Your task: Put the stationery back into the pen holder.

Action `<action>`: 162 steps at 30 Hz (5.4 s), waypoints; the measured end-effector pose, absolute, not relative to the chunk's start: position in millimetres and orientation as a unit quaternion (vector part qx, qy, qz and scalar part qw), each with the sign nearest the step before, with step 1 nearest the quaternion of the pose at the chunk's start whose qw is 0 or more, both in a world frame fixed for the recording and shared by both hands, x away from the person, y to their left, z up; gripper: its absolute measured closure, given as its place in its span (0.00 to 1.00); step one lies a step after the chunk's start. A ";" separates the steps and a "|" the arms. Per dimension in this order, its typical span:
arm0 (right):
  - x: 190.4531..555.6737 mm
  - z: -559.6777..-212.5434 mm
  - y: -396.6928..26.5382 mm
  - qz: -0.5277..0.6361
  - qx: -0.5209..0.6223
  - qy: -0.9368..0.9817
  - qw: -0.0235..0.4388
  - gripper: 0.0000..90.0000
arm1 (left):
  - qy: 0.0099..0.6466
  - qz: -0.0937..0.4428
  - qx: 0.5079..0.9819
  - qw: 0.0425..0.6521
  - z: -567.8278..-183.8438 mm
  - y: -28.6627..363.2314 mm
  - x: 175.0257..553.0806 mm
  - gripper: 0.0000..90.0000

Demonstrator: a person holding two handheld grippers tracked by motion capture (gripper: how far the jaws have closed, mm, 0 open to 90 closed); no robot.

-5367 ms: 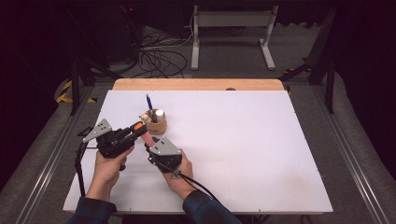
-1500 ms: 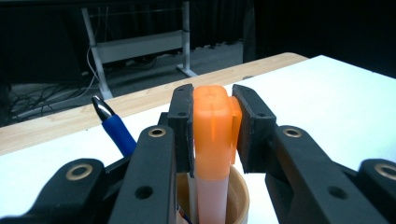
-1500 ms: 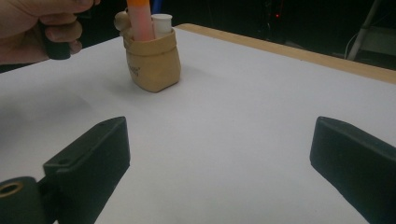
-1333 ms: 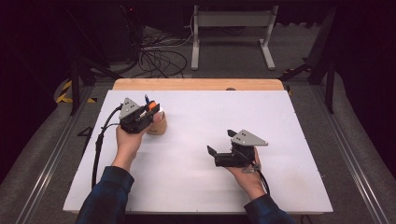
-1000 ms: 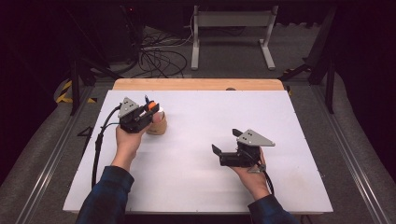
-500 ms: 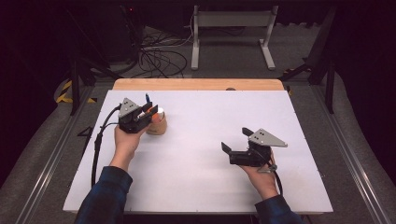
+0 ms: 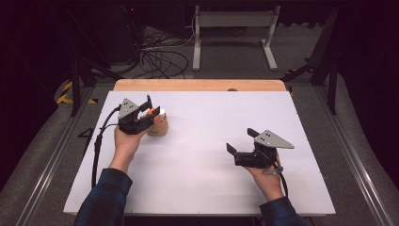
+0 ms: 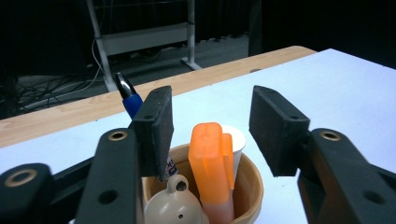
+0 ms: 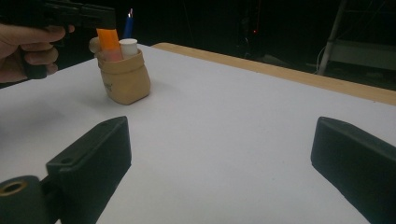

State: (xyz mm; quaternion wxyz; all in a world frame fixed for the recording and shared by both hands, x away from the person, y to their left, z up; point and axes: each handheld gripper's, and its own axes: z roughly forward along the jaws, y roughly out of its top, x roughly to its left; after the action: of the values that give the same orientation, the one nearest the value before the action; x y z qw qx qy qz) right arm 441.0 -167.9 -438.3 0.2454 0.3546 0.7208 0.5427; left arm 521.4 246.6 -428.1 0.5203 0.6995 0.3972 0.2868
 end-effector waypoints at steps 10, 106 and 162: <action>440.9 -438.1 -170.3 0.544 0.353 0.720 0.246 0.06 | 0.394 0.283 0.704 0.519 -423.6 245.0 514.7 0.36; 429.5 -449.9 -195.6 0.556 0.363 0.706 0.247 0.02 | 0.358 0.263 0.719 0.535 -450.1 258.6 411.7 0.10; 425.5 -479.0 -220.5 0.552 0.384 0.697 0.249 0.01 | 0.347 0.267 0.729 0.526 -468.8 274.5 403.9 0.10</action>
State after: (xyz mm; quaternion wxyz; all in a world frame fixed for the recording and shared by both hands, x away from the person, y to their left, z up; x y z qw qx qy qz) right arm 425.5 -220.5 -479.0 0.2492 0.3844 0.6965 0.5523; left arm 403.9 274.5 -468.8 0.5263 0.7289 0.3470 0.2671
